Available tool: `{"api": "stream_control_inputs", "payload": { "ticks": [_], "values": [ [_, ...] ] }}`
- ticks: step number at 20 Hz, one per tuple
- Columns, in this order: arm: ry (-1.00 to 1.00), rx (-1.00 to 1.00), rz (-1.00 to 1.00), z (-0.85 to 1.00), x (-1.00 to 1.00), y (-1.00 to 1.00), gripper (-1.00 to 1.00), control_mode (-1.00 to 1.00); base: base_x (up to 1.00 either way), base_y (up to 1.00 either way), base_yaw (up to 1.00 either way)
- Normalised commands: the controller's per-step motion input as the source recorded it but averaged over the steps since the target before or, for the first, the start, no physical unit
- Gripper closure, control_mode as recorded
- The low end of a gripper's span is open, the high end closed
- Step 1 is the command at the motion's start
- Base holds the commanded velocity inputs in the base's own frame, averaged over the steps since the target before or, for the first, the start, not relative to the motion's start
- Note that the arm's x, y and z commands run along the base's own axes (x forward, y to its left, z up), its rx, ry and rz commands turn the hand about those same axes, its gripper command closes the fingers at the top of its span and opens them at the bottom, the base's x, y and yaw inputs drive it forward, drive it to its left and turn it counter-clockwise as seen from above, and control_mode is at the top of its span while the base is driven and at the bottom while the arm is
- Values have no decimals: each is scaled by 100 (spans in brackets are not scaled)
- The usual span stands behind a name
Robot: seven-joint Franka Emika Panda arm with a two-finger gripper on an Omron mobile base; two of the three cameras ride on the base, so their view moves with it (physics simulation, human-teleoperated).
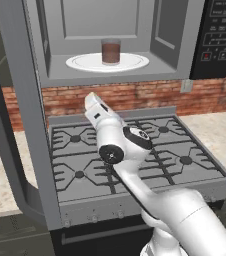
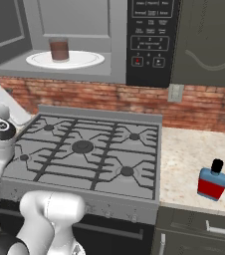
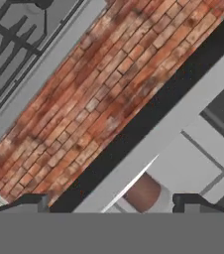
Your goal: Place the microwavable item in the microwave. Then, close the microwave door and press the start button.
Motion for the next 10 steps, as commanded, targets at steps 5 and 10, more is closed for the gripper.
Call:
{"api": "stream_control_inputs", "payload": {
  "ticks": [5, 10],
  "values": [
    [-11, -37, 0, -60, -28, 82, -100, -100, 0, 0, 0],
    [-23, -31, -1, -23, -32, 84, -100, -100, 0, 0, 0]
  ]
}}
